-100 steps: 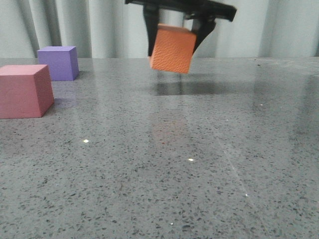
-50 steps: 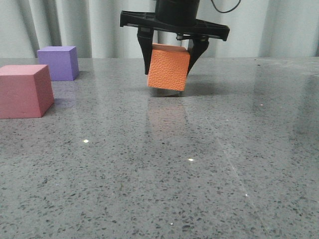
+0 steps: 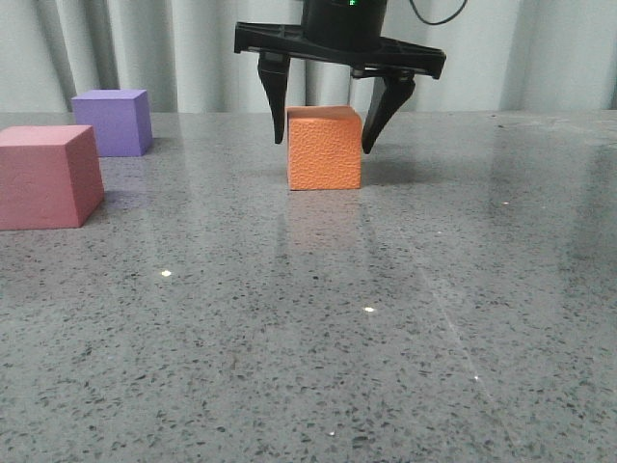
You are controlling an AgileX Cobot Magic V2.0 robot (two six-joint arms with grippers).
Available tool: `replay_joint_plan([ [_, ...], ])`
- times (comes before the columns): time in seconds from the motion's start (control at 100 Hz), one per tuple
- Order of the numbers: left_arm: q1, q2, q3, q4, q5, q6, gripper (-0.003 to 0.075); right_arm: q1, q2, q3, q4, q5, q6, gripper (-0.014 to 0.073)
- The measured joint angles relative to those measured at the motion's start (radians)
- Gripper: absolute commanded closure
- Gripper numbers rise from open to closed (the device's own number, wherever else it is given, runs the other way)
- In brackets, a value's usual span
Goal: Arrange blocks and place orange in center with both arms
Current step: 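Open the right gripper and lift it away from the orange cube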
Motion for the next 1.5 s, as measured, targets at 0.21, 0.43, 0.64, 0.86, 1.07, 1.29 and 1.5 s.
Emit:
replay_joint_plan([
  [0.21, 0.000, 0.000, 0.000, 0.000, 0.000, 0.000, 0.0029, 0.000, -0.015, 0.000, 0.018, 0.000, -0.002, 0.0003],
  [0.43, 0.000, 0.000, 0.000, 0.000, 0.000, 0.000, 0.0029, 0.000, -0.070, 0.000, 0.021, 0.000, -0.045, 0.0003],
  [0.64, 0.000, 0.000, 0.000, 0.000, 0.000, 0.000, 0.0029, 0.000, -0.141, 0.000, 0.029, 0.002, -0.103, 0.0003],
  [0.86, 0.000, 0.008, 0.000, 0.000, -0.002, 0.000, 0.0029, 0.000, -0.236, 0.068, 0.025, 0.002, -0.151, 0.0003],
  [1.07, 0.000, 0.028, 0.000, 0.000, -0.004, 0.000, 0.0029, 0.002, -0.390, 0.296, 0.000, -0.030, -0.161, 0.0003],
  [1.29, 0.000, 0.058, 0.000, -0.078, -0.039, 0.000, 0.0029, 0.002, -0.611, 0.543, 0.000, -0.153, -0.161, 0.0003],
  [1.5, 0.000, 0.133, -0.070, -0.099, 0.014, 0.032, 0.0029, 0.002, -0.787, 0.751, 0.000, -0.223, -0.161, 0.0003],
])
